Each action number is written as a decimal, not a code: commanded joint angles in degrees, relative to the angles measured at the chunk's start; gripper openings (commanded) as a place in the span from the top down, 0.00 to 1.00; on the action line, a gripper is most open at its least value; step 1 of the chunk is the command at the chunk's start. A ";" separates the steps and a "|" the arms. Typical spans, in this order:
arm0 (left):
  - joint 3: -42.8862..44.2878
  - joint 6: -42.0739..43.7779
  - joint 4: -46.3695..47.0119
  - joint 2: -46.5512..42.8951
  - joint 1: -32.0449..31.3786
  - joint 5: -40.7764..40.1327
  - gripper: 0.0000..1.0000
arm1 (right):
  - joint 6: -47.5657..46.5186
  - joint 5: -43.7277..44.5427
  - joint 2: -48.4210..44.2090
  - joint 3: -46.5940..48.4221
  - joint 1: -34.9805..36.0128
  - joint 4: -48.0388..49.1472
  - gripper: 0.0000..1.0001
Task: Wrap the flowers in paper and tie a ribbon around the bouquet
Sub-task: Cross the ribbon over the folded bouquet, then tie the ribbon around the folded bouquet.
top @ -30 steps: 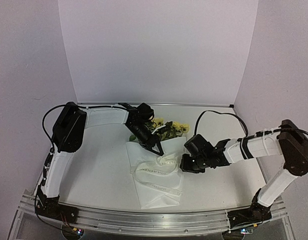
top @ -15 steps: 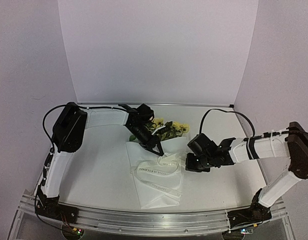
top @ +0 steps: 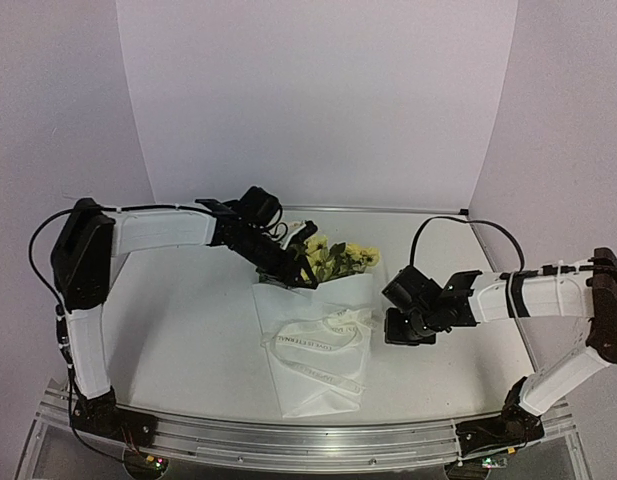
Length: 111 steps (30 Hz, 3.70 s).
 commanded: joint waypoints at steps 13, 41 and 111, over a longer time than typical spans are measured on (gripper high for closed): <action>-28.15 -21.98 9.87 -18.53 -11.25 -18.03 0.39 | 0.87 4.59 -3.75 4.67 0.93 -11.95 1.00; -29.21 -28.16 -4.64 -27.60 -9.78 -43.77 1.00 | 1.02 9.79 -6.93 3.57 1.11 -18.73 1.00; -50.47 -27.47 18.40 -32.95 45.83 -23.26 0.98 | 4.56 -3.28 -15.25 -9.45 -48.82 -13.70 0.99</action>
